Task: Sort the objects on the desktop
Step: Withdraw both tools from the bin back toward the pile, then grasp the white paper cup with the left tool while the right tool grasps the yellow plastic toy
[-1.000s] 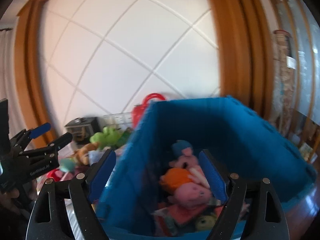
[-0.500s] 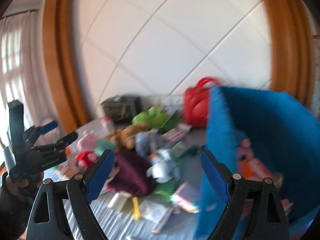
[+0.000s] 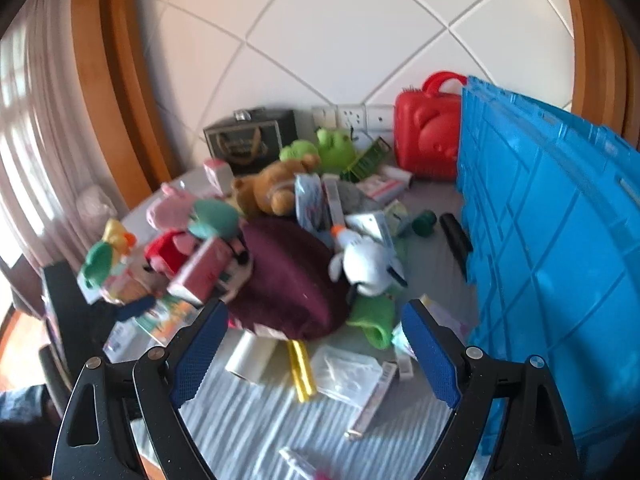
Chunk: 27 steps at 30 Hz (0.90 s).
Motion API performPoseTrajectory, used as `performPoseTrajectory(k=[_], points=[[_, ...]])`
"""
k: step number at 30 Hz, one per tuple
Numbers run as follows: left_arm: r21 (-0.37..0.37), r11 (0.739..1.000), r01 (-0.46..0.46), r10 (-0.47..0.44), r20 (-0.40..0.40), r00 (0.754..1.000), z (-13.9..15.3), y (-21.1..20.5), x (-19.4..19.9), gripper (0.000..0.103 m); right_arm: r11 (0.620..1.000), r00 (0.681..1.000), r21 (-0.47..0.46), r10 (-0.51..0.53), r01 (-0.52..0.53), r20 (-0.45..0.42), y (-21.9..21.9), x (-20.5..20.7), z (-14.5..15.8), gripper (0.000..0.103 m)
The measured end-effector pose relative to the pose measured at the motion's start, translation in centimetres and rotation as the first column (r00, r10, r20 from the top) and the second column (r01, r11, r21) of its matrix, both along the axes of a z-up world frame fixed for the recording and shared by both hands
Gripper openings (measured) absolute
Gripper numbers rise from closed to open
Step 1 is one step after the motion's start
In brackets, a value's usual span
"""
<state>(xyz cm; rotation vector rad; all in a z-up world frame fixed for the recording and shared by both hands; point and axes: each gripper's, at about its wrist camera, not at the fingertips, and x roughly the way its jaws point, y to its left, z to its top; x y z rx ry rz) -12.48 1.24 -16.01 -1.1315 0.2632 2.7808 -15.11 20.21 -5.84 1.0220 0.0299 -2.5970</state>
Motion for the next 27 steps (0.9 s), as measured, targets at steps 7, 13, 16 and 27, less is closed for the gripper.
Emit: performPoseTrajectory(k=[7, 13, 16, 27], points=[[0.062, 0.998, -0.026, 0.019, 0.116, 0.993, -5.9, 1.6, -2.1, 0.082, 0.999, 0.996, 0.043, 0.012, -0.016, 0.093, 1.4, -0.4, -3.7, 0.089], [0.068, 0.998, -0.017, 0.004, 0.189, 0.982, -9.2, 2.2, -4.6, 0.058, 0.996, 0.988, 0.054, 0.061, -0.070, 0.140, 1.8, -0.8, -6.3, 0.089], [0.090, 0.996, 0.024, -0.040, 0.177, 0.983, -9.2, 1.8, -4.5, 0.046, 0.989, 0.980, 0.070, 0.116, -0.129, 0.159, 1.3, -1.2, -7.7, 0.089], [0.058, 0.998, 0.031, -0.042, 0.208, 0.977, -8.9, -0.1, -2.5, 0.045, 0.937, 0.874, 0.056, 0.297, -0.344, 0.384, -4.9, -6.8, -16.0, 0.055]])
